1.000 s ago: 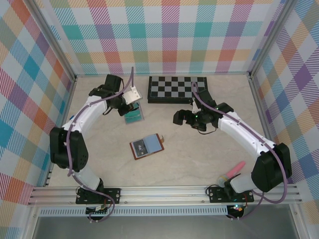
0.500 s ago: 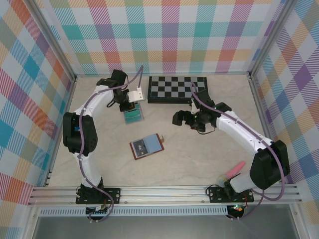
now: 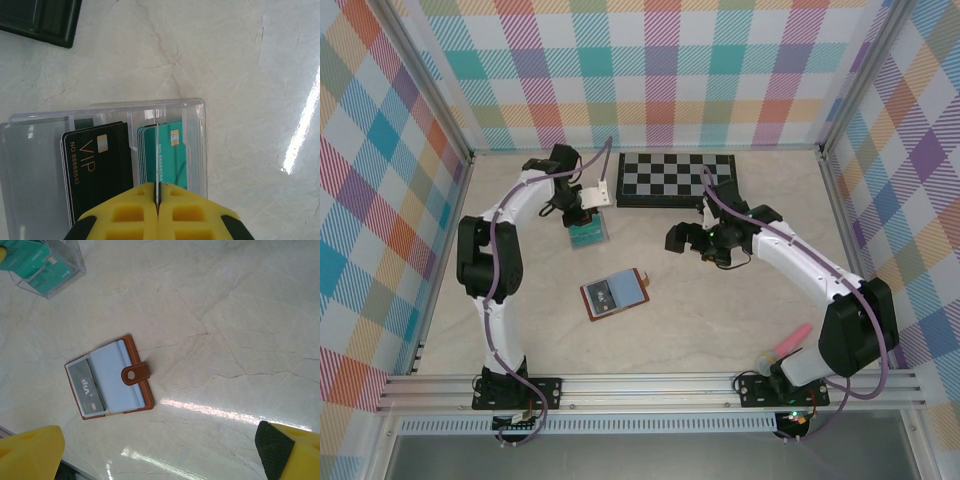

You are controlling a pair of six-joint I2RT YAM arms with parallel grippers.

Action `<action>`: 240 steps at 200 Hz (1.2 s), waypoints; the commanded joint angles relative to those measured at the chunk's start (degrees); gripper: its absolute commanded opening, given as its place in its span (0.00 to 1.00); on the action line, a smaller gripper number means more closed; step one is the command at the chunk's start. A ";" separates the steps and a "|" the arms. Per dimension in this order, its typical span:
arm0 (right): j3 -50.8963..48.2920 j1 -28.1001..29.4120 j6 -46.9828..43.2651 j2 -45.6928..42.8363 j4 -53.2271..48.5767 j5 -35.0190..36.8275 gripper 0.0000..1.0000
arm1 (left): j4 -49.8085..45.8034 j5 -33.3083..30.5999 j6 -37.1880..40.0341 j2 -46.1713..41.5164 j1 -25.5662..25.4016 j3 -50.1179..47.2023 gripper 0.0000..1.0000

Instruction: Take the credit cards out of the card holder

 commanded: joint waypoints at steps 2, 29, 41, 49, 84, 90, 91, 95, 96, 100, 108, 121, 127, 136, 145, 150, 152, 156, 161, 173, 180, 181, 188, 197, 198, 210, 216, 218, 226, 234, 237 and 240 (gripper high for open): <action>0.12 -0.39 0.05 0.41 0.23 -1.13 1.00 | -2.51 1.12 -0.81 1.12 0.41 1.64 0.03; 0.21 -0.43 -0.18 0.19 0.04 -1.01 1.00 | -1.95 0.83 -3.50 1.75 0.49 1.90 0.11; 0.21 -0.43 -0.25 0.02 -0.16 -1.00 1.00 | -1.54 0.38 -4.08 1.66 0.54 1.88 0.13; 0.22 -0.38 -0.34 -0.07 -0.25 -1.00 1.00 | -1.24 0.17 -4.38 1.42 0.58 1.98 0.17; -0.01 -0.46 -0.31 -0.36 -0.07 -1.00 1.00 | 0.21 0.18 -6.33 -0.35 0.96 2.88 0.26; -0.05 -0.43 -0.21 -0.42 0.01 -0.92 1.00 | 0.57 0.66 -6.88 -0.96 1.04 2.98 0.26; -0.05 -0.43 -0.21 -0.47 0.01 -0.92 1.00 | 0.69 0.77 -6.99 -1.10 1.08 2.98 0.26; -0.05 -0.43 -0.25 -0.53 0.01 -0.91 1.00 | 1.06 1.10 -7.45 -1.61 1.18 2.96 0.26; -0.01 -0.48 -0.23 -0.52 0.02 -0.91 1.00 | 1.16 1.25 -7.63 -1.82 1.19 2.92 0.26; -0.05 -0.42 -0.21 -0.51 0.00 -0.91 1.00 | 1.60 1.68 -8.25 -2.34 1.32 2.84 0.26; 0.01 -0.42 -0.30 -0.63 -0.01 -0.91 1.00 | 2.49 2.89 -9.80 -3.67 1.54 2.49 0.27; 0.04 -0.35 -0.56 -0.65 0.11 -1.24 1.00 | 4.91 4.52 -13.31 -6.53 2.03 1.32 0.27; 0.09 -0.15 -0.80 -0.69 0.29 -1.26 1.00 | 6.60 5.10 -15.60 -8.04 2.12 0.36 0.27; 0.24 0.29 -1.20 -0.63 0.39 -1.18 1.00 | 9.02 6.28 -19.05 -10.81 2.25 -1.55 0.27; 0.60 0.98 -1.75 -0.38 0.35 -0.92 1.00 | 12.41 7.17 -22.79 -14.01 2.30 -4.53 0.27; 0.87 1.58 -2.03 -0.19 0.31 -0.64 1.00 | 14.76 7.44 -25.42 -15.77 2.28 -6.43 0.27; 0.97 1.81 -2.16 -0.10 0.31 -0.54 1.00 | 15.71 7.53 -26.40 -16.58 2.26 -7.25 0.27; 1.23 2.33 -2.41 0.12 0.17 -0.25 1.00 | 17.43 7.76 -28.42 -18.09 2.30 -9.00 0.27; 1.48 3.03 -2.61 0.42 0.28 -0.02 1.00 | 19.55 8.09 -30.77 -20.01 2.30 -11.13 0.28; 2.28 4.90 -3.18 1.42 0.40 0.27 1.00 | 24.50 8.41 -37.26 -24.43 2.27 -16.25 0.29; 2.82 6.18 -3.44 2.25 0.59 0.45 1.00 | 27.29 7.97 -41.76 -26.92 2.25 -19.28 0.31; 2.88 6.35 -3.45 2.41 0.62 0.47 1.00 | 27.45 7.90 -42.36 -27.26 2.25 -19.62 0.31; 3.39 7.57 -3.78 3.25 0.91 0.33 1.00 | 29.51 7.09 -47.66 -29.55 2.25 -22.15 0.34; 3.89 9.12 -4.13 4.37 1.63 -0.30 0.99 | 29.96 7.22 -53.96 -31.82 2.25 -24.22 0.37; 3.90 9.31 -4.19 4.48 1.71 -0.39 0.98 | 29.84 7.39 -54.61 -32.04 2.25 -24.38 0.37; 3.82 11.06 -4.43 5.47 4.05 -1.94 0.96 | 28.05 10.07 -60.57 -34.59 2.16 -26.32 0.37; 3.66 11.94 -4.33 5.92 5.39 -3.02 0.95 | 28.05 11.08 -63.81 -35.97 2.08 -27.87 0.38; 3.65 12.20 -4.34 6.13 5.82 -3.42 0.95 | 28.10 11.27 -65.02 -36.44 2.03 -28.29 0.38; 3.79 13.10 -4.25 7.20 7.30 -4.98 0.94 | 28.68 10.98 -69.93 -38.46 2.08 -30.47 0.38; 4.51 13.91 -3.86 8.72 8.10 -6.07 0.93 | 29.47 9.58 -75.40 -40.64 1.99 -32.97 0.39; 4.98 14.12 -3.74 9.30 8.12 -6.33 0.92 | 29.72 8.85 -77.20 -41.56 1.99 -33.93 0.39; 5.43 14.49 -3.62 9.99 8.19 -6.54 0.91 | 29.82 7.90 -79.26 -42.39 1.99 -34.82 0.40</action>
